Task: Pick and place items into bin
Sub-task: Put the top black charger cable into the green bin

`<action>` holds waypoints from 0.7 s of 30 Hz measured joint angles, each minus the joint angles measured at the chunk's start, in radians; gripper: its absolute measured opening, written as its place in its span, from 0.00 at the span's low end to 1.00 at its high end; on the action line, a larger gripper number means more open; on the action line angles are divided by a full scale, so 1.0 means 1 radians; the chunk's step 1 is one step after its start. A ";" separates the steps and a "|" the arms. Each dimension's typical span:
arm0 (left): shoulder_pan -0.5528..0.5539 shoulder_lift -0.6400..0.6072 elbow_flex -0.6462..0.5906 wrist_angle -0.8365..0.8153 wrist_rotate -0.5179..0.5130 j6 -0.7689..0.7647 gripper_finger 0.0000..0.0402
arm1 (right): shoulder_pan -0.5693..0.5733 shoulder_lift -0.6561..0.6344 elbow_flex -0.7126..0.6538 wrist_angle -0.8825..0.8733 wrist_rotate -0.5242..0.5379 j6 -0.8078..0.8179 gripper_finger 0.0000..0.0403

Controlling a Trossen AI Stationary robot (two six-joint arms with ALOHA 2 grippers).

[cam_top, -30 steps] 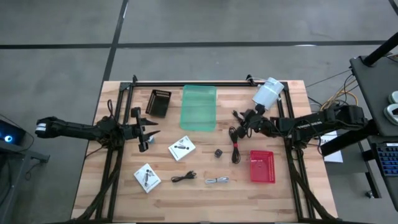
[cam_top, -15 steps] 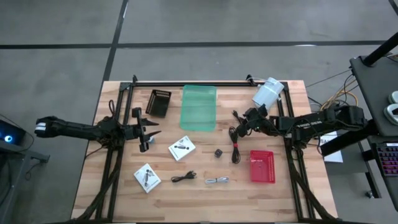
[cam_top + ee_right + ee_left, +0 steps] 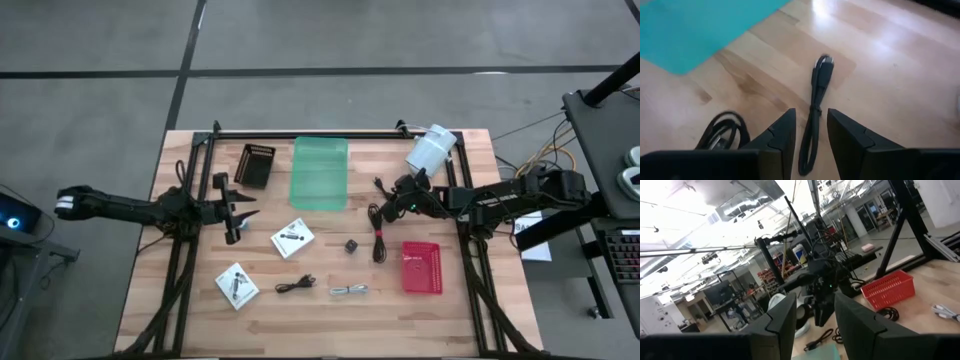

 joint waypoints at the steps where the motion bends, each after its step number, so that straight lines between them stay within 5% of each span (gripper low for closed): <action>1: 0.000 0.003 0.000 0.004 0.000 0.000 0.29 | 0.000 0.000 0.000 -0.009 -0.007 0.000 0.24; 21: 0.000 0.076 0.000 0.089 -0.001 0.047 0.29 | 0.001 0.000 -0.032 -0.034 -0.054 0.044 0.24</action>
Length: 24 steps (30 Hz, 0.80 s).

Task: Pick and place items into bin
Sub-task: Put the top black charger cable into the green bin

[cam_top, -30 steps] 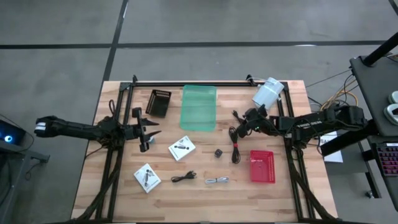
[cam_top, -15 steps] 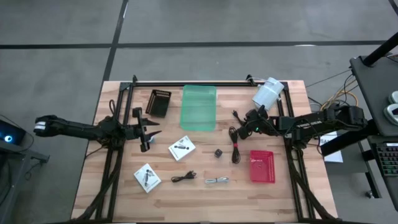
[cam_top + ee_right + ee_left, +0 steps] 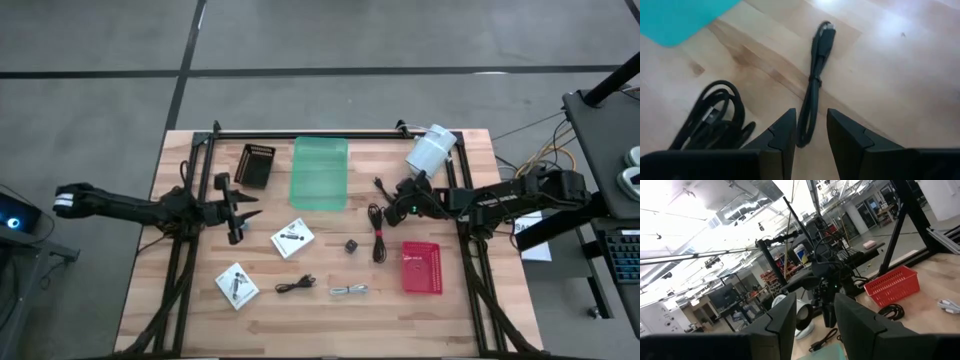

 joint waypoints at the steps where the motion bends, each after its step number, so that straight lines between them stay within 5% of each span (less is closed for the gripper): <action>1: 0.000 0.005 0.000 0.013 0.000 0.000 0.29 | 0.000 0.000 -0.003 0.000 0.000 0.007 0.24; 24: 0.000 0.076 0.004 0.092 0.000 0.003 0.29 | -0.017 0.071 -0.012 0.030 -0.034 0.000 0.24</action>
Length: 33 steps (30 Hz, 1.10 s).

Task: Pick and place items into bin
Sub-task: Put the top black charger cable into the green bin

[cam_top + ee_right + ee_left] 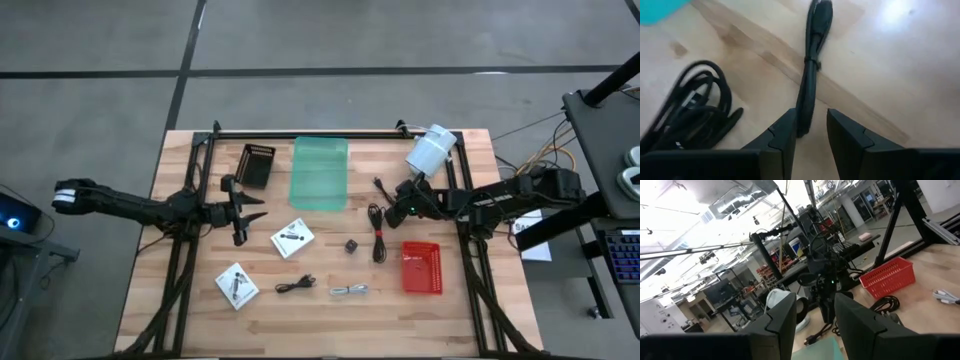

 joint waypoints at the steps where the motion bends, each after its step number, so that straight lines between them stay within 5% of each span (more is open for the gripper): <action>1: 0.000 -0.001 0.000 0.001 0.000 0.000 0.29 | -0.008 0.016 0.005 0.001 -0.015 0.000 0.24; 18: 0.000 0.009 0.000 0.011 -0.003 -0.001 0.29 | -0.053 0.154 0.111 -0.005 -0.046 -0.053 0.24; 33: 0.000 0.009 0.000 0.012 -0.006 -0.001 0.29 | -0.053 0.150 0.115 -0.012 -0.052 -0.110 0.20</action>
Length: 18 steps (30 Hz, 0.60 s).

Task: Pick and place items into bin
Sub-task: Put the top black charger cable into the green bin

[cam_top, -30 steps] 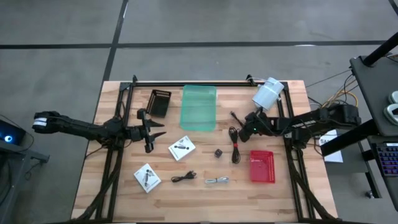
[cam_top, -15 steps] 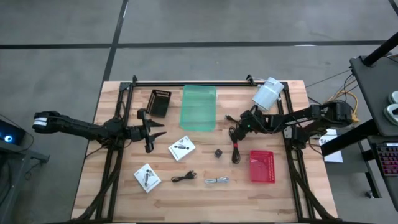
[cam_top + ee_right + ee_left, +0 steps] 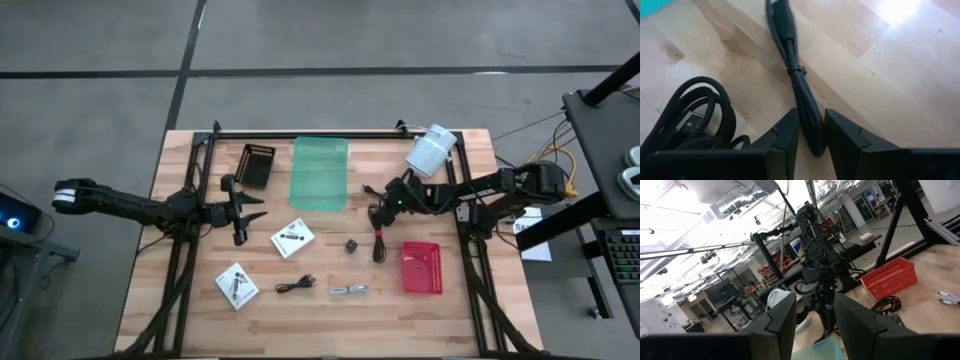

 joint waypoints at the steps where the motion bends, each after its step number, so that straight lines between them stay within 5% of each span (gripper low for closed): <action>1: 0.000 0.000 0.000 0.000 -0.001 0.000 0.29 | 0.000 0.000 0.000 0.000 0.000 -0.003 0.19; 18: 0.000 -0.001 0.000 0.012 -0.002 -0.001 0.29 | 0.000 0.000 0.000 0.005 0.003 -0.250 0.03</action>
